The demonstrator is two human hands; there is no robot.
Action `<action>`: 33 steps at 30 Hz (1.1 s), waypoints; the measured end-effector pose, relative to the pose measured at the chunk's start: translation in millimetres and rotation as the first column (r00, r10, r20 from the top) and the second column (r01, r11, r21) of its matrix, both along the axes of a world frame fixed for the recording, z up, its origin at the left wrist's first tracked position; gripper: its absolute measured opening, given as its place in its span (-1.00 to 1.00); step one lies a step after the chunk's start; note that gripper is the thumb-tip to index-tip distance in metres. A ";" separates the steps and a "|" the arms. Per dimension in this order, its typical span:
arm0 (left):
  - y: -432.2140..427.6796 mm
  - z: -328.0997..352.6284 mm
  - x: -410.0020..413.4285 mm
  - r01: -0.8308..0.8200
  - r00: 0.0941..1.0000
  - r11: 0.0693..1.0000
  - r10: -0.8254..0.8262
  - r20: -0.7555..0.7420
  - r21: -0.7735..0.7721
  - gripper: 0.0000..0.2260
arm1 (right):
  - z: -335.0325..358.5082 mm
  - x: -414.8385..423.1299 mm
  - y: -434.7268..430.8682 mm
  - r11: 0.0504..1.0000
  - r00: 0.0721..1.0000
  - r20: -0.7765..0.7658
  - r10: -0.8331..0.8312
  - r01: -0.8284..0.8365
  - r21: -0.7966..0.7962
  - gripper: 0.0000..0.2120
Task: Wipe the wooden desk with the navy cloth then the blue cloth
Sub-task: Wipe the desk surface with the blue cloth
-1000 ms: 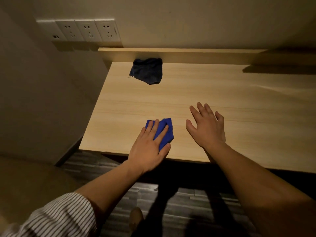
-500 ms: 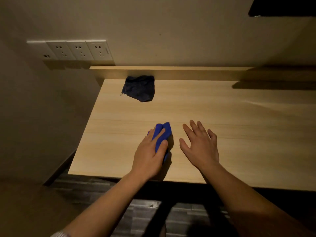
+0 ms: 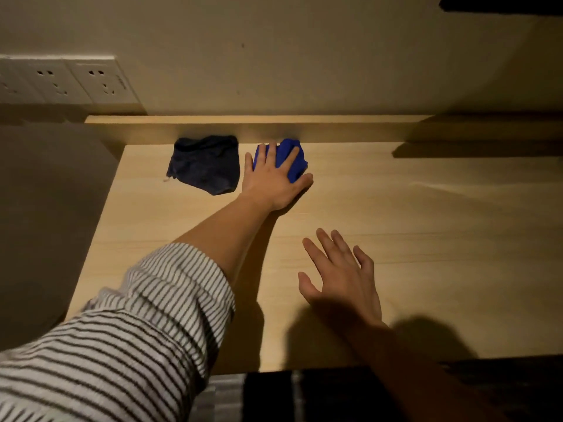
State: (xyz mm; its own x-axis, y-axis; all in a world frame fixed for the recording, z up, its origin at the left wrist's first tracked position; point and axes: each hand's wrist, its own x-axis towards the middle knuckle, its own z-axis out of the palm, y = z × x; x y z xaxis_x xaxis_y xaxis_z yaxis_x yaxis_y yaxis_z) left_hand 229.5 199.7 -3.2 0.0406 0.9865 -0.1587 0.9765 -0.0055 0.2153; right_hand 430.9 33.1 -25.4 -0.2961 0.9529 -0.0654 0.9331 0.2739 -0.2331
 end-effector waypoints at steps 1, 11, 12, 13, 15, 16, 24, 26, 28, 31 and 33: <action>-4.6 3.0 -2.3 0.011 1.000 1.000 -0.012 0.015 0.019 -0.22 | 1.2 -0.5 0.0 1.000 1.000 0.009 0.004 -0.004 -0.006 -0.35; -167.8 -11.5 -102.6 -0.132 0.991 0.990 0.134 -0.023 0.055 -0.29 | 52.2 -46.8 87.2 0.992 0.975 -0.206 0.077 -0.054 0.111 -0.50; -171.1 -15.5 -103.7 -0.144 0.988 0.989 0.146 -0.052 0.042 -0.28 | 56.1 -61.5 109.1 0.987 0.972 -0.203 0.119 -0.094 0.132 -0.51; -171.3 -18.3 -103.4 -0.151 0.986 0.988 0.154 -0.066 0.040 -0.28 | 58.3 -75.4 129.6 0.981 0.972 -0.174 0.159 -0.136 0.137 -0.51; -168.1 -21.2 -102.2 -0.154 0.985 0.987 0.157 -0.066 0.048 -0.28 | 54.1 -97.7 163.5 0.972 0.974 -0.059 0.220 -0.214 0.093 -0.48; -167.2 -22.5 -102.3 -0.153 0.986 0.987 0.156 -0.064 0.053 -0.28 | 48.5 -104.5 175.8 0.967 0.968 0.015 0.249 -0.250 0.055 -0.46; -164.7 -24.5 -104.5 -0.143 0.987 0.988 0.147 -0.063 0.064 -0.29 | 24.1 -108.5 214.2 0.960 0.940 0.198 0.276 -0.281 -0.006 -0.31; -164.0 -23.2 -105.0 -0.143 0.987 0.988 0.147 -0.070 0.061 -0.30 | 19.4 -106.1 207.0 0.964 0.948 0.178 0.265 -0.268 -0.007 -0.32; -163.2 -21.6 -104.7 -0.141 0.987 0.988 0.145 -0.069 0.062 -0.29 | 15.8 -101.9 195.4 0.966 0.953 0.163 0.257 -0.259 -0.009 -0.32; -164.1 -18.9 -103.0 -0.138 0.987 0.989 0.143 -0.071 0.060 -0.28 | 14.4 -94.5 172.8 0.966 0.953 0.161 0.258 -0.259 -0.017 -0.31; -164.6 -17.2 -102.4 -0.137 0.987 0.989 0.141 -0.071 0.056 -0.28 | 15.0 -87.6 152.4 0.965 0.951 0.165 0.262 -0.262 -0.022 -0.31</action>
State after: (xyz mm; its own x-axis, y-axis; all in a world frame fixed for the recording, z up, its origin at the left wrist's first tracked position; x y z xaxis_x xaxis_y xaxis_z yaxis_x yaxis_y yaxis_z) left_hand 127.1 35.1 -20.4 -0.1079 0.9886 -0.1053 0.9818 0.1226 0.1448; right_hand 343.2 185.5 -10.4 -0.5207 0.8432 -0.1339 0.8537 0.5142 -0.0822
